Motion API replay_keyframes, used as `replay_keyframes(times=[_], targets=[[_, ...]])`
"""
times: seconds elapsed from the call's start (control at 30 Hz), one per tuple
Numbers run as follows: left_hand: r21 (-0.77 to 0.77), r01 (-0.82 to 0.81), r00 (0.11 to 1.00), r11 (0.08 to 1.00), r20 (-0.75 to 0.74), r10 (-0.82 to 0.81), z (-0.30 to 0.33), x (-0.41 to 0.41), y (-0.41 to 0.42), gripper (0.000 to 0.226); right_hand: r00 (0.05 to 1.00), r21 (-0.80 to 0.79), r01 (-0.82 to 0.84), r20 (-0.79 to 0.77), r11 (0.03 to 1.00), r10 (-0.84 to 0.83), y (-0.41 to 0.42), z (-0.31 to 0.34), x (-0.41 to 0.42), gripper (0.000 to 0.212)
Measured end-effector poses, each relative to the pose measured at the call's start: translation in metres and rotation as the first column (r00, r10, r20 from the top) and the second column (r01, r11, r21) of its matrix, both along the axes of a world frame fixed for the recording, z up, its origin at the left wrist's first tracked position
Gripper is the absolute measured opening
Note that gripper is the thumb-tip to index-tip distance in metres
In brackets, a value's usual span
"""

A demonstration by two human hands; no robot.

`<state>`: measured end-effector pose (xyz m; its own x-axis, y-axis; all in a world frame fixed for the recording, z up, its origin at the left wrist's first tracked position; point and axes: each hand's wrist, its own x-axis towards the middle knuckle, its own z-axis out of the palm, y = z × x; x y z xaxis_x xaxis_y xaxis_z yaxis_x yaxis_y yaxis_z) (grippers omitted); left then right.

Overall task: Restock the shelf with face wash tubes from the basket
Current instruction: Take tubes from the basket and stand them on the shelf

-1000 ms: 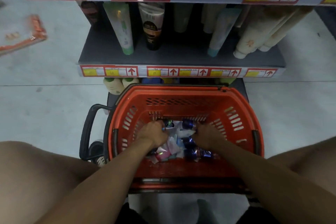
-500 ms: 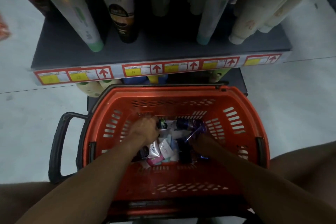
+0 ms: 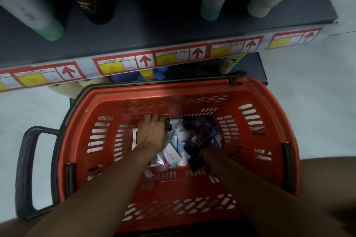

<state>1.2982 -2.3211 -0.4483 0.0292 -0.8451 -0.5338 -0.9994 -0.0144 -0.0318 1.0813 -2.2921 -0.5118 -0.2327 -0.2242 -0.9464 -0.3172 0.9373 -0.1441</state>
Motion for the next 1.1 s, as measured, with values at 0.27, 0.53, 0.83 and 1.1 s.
replay_keyframes(times=[0.27, 0.53, 0.83, 1.1], targets=[[-0.018, -0.034, 0.995, 0.999, 0.095, 0.035, 0.001, -0.004, -0.002, 0.036, 0.993, -0.052, 0.111, 0.054, 0.993, -0.108, -0.023, 0.008, 0.004, 0.015], [-0.006, -0.026, 1.000, 1.000, 0.000, 0.026, 0.005, 0.003, -0.003, 0.050, 0.990, -0.168, -0.126, -0.089, 0.978, 0.112, -0.035, 0.048, 0.003, 0.008], [-0.073, -0.270, 0.890, 0.960, -0.399, 0.220, 0.031, 0.020, 0.015, 0.044, 0.976, -0.195, -0.206, 0.031, 0.959, 0.216, -0.043, 0.091, -0.005, 0.013], [0.379, -0.676, 0.170, 0.632, -0.755, 0.634, 0.093, 0.017, 0.040, 0.017, 0.890, -0.252, 0.087, 0.454, 0.964, 0.038, -0.022, 0.161, 0.007, 0.013]])
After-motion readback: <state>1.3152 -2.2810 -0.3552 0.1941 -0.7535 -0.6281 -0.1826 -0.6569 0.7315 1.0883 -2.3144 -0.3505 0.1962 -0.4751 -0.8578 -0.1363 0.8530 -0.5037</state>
